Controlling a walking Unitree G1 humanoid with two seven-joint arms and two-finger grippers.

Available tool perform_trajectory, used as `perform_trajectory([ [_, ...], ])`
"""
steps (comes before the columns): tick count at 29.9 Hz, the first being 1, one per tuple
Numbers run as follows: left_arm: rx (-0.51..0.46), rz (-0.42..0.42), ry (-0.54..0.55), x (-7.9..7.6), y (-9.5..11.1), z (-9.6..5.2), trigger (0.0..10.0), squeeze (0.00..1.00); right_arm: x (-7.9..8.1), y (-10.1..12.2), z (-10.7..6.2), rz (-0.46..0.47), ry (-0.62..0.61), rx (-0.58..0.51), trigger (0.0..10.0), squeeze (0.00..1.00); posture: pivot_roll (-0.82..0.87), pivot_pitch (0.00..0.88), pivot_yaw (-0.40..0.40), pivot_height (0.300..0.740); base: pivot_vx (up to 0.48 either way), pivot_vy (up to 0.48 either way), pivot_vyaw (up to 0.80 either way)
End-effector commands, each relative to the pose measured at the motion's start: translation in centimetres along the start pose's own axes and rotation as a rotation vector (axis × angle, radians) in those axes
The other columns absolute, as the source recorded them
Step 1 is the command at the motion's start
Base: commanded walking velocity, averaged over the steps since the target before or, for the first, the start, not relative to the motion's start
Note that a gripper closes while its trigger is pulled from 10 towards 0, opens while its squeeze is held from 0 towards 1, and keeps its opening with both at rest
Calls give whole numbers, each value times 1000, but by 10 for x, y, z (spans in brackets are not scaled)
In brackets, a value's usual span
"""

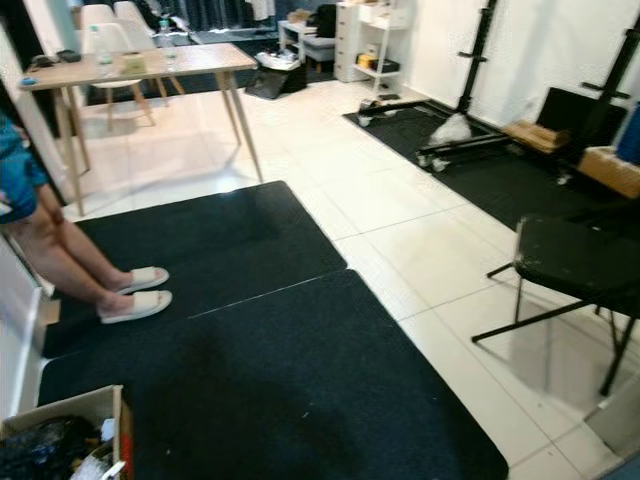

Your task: Restocking fridge

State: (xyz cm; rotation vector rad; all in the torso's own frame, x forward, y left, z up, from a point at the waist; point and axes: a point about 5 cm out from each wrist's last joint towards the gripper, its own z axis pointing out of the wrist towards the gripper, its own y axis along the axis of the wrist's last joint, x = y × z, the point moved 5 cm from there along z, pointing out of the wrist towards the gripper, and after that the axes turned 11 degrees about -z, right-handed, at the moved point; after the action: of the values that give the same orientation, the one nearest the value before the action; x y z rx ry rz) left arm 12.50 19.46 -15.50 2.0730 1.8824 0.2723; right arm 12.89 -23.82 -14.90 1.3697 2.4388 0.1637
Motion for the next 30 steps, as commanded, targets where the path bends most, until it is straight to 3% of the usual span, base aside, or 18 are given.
perform_trajectory([
  [1,-13,11,1,-1,6,1,10000,0,-1,-1,0,5,1,3,10000,0,3,0,-12,740,0,0,750],
  [22,-14,28,1,-1,7,1,10000,0,3,-3,0,-10,-3,16,10000,0,0,0,-6,740,0,0,69],
  [30,-13,45,3,-1,7,1,10000,0,5,-3,0,-6,0,13,10000,0,-2,0,-4,740,294,0,0],
])
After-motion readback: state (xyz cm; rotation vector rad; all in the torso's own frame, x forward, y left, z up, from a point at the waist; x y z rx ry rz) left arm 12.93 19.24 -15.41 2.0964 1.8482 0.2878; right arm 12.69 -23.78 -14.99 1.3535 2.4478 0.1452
